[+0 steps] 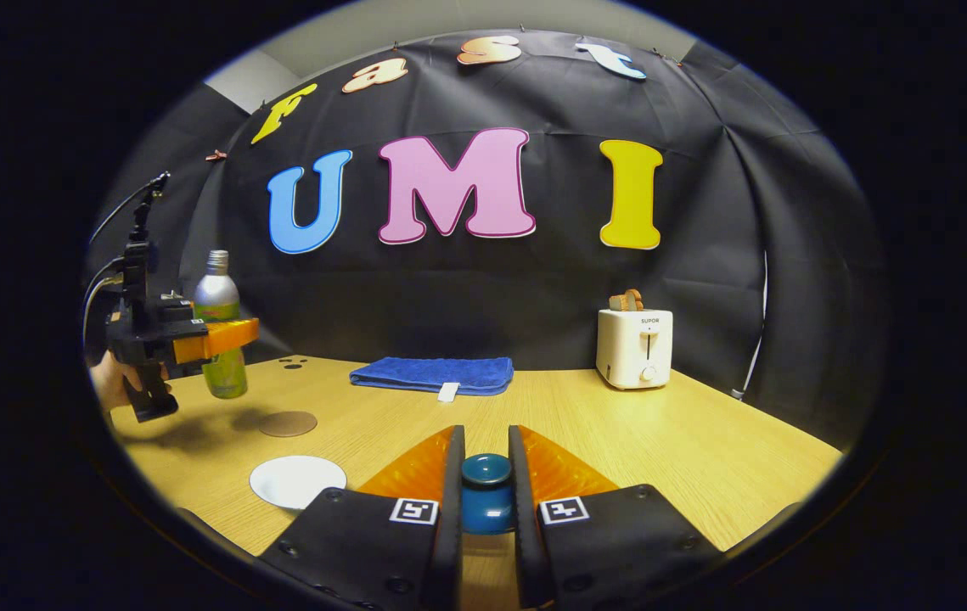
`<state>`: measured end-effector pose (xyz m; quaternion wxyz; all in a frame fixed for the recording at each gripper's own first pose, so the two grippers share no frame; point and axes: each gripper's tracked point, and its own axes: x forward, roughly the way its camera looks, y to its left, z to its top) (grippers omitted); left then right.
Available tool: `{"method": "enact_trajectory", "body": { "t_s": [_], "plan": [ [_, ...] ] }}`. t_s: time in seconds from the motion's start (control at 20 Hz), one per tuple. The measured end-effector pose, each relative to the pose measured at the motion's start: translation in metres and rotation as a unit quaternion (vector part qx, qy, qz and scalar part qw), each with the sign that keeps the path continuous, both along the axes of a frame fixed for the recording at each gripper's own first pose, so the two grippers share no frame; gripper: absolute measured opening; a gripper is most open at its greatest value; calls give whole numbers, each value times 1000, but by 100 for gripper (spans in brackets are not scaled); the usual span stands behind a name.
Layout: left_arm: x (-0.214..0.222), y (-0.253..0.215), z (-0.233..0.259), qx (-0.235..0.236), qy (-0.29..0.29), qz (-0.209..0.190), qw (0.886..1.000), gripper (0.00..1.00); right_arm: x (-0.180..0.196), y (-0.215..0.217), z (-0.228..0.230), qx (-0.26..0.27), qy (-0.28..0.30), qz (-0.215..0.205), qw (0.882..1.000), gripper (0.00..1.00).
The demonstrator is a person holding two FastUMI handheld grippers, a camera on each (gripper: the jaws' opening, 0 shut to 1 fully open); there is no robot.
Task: Open the teacup lid with one hand, grasp the water bottle and pour water into the teacup with the other hand; after pouring, place the water bottle on the coaster and then close the teacup lid.
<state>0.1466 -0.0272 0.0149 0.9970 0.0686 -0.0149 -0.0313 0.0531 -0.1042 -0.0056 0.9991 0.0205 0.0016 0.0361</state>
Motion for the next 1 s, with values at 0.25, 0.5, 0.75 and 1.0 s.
{"method": "enact_trajectory", "body": {
  "t_s": [0.25,0.5,0.75,1.0],
  "plan": [
    [17,-3,-24,-70,21,-1,997,81,0,0,0,0,0,0,1000,29],
    [22,-1,-34,-76,38,5,996,82,0,0,0,0,0,0,1000,29],
    [20,-3,-42,-78,58,2,995,83,0,-2,0,0,-1,-7,1000,29],
    [18,-2,-45,-80,67,4,995,85,0,-1,0,0,0,-8,1000,29]
  ]
}}
